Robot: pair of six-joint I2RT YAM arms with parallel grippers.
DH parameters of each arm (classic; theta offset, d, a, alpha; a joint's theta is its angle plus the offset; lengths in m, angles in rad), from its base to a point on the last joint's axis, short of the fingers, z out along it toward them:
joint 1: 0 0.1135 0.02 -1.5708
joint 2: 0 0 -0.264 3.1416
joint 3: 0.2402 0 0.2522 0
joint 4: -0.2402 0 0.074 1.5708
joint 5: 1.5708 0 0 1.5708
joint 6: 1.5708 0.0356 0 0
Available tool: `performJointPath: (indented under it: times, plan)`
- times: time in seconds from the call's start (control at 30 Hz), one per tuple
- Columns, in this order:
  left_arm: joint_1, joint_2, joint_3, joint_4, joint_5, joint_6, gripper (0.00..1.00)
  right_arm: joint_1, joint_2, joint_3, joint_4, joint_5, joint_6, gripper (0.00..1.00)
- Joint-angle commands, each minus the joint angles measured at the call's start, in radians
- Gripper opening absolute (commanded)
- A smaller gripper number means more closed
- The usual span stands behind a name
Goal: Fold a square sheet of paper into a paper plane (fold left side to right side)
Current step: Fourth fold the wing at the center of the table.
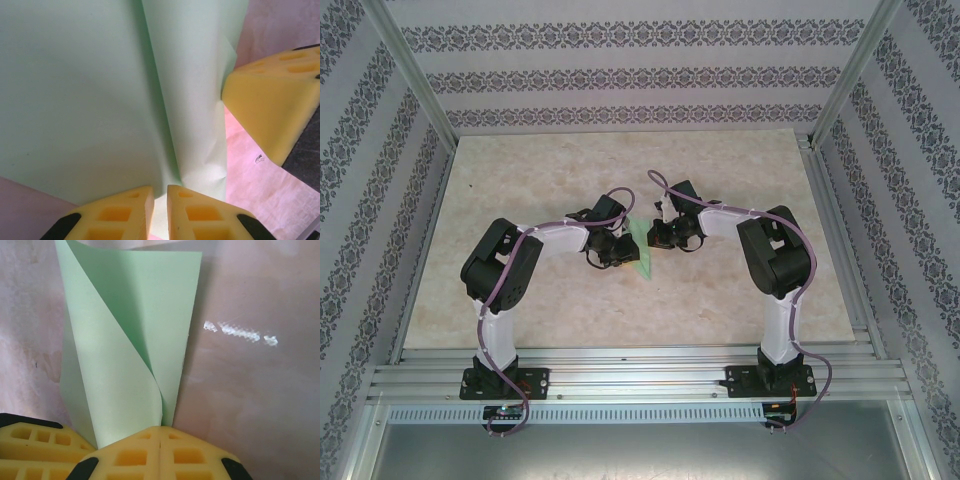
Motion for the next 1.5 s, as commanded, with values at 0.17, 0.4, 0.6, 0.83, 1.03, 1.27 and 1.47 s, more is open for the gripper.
performJointPath:
  times: [0.17, 0.4, 0.6, 0.83, 1.03, 1.27, 1.47]
  plan:
    - [-0.011, 0.047, -0.006, -0.036, -0.041, 0.016, 0.19, -0.001, 0.014, -0.005, -0.033, 0.028, -0.017, 0.00]
    - [-0.007, -0.043, 0.017, -0.052, -0.022, 0.025, 0.27, 0.005, 0.039, -0.003, -0.055, 0.040, -0.036, 0.00]
    - [-0.006, -0.081, 0.033, -0.017, 0.021, -0.003, 0.26, 0.006, 0.036, -0.007, -0.056, 0.042, -0.041, 0.00]
    - [-0.006, -0.012, 0.062, 0.051, 0.076, -0.039, 0.19, 0.008, 0.033, -0.005, -0.062, 0.045, -0.044, 0.00]
    - [-0.015, 0.024, 0.076, 0.089, 0.102, -0.057, 0.18, 0.008, 0.033, -0.007, -0.064, 0.046, -0.045, 0.00]
    - [-0.022, 0.063, 0.079, 0.097, 0.095, -0.060, 0.18, 0.009, 0.037, -0.004, -0.070, 0.053, -0.049, 0.00]
    - [-0.034, 0.087, 0.080, 0.026, 0.039, -0.017, 0.17, 0.009, 0.037, 0.002, -0.075, 0.055, -0.053, 0.00]
